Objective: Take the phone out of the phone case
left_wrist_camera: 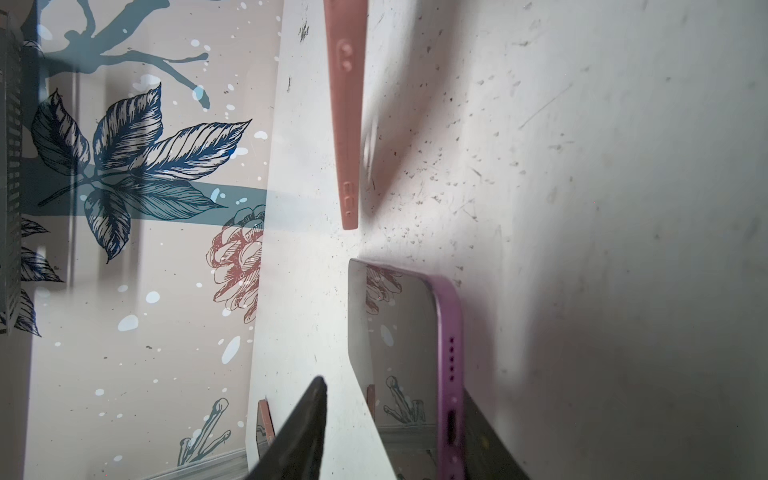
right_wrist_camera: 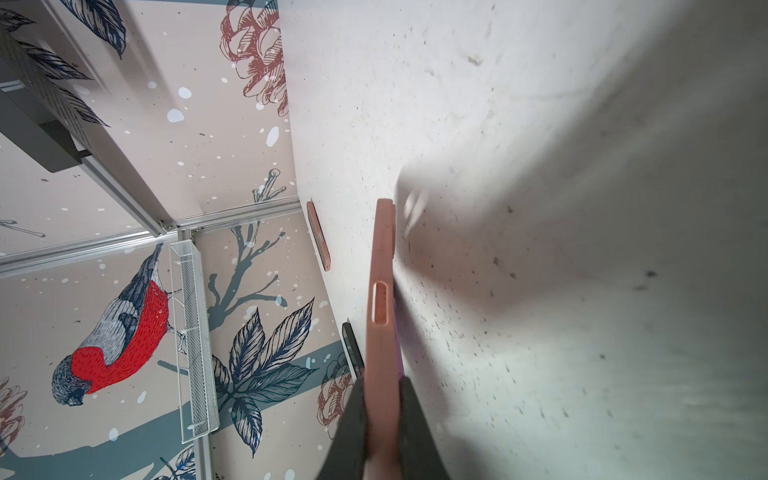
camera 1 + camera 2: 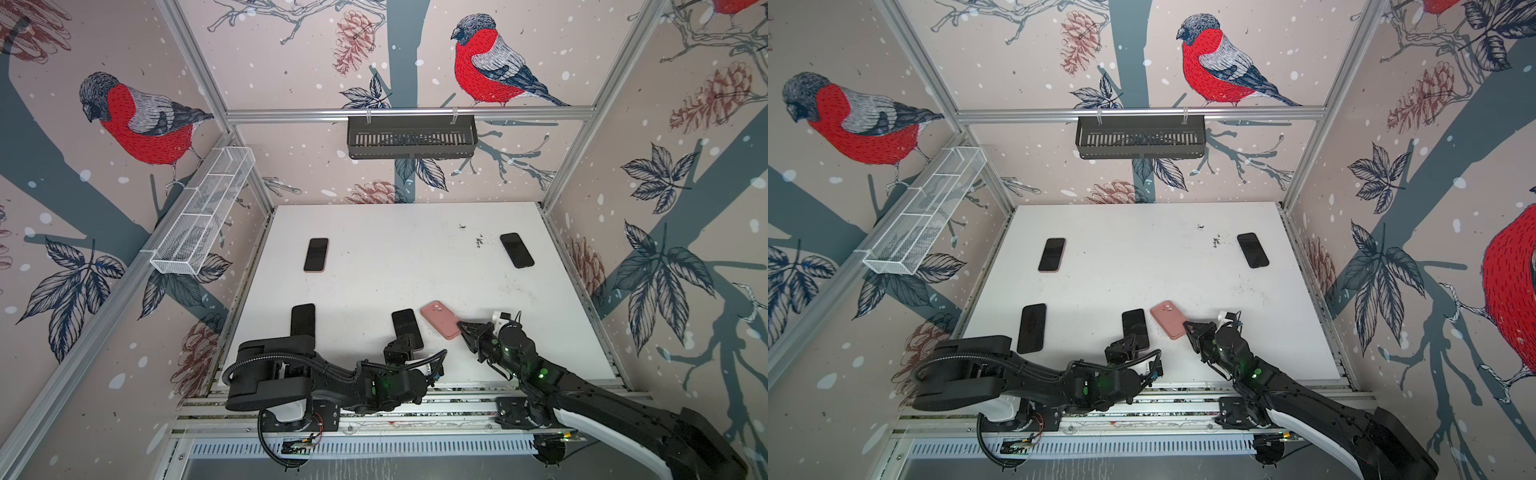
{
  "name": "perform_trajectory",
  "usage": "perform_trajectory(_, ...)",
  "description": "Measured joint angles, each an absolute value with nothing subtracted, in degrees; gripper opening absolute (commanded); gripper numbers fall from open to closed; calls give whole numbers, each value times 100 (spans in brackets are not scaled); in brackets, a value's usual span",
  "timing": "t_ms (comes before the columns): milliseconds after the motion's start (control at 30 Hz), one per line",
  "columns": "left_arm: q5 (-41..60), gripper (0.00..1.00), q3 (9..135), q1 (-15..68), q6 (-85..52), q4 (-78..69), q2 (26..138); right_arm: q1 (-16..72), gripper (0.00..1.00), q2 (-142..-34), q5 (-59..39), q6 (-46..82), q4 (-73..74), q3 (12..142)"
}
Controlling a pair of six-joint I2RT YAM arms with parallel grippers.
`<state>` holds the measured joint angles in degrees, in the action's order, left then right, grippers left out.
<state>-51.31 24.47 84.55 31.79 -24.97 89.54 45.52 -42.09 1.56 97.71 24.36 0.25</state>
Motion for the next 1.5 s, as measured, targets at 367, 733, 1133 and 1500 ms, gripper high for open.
perform_trajectory(367, -5054, 76, 2447, 8455, 2976, -2401, 8967, 5061, 52, -4954, 357, 9867, 3017, 25)
perform_trajectory(733, -5140, 98, 2447, 8455, 2718, -2340, 8943, 5537, 90, -5043, 552, 9725, 2764, 25)
perform_trajectory(1133, -4746, 99, 2888, 8501, 2268, -1378, 8820, 5843, 99, -3691, 676, 9238, 1492, 23)
perform_trajectory(1500, -4464, 99, 3055, 8527, 1802, -550, 8407, 5828, 99, -2727, 947, 8440, 211, 30)
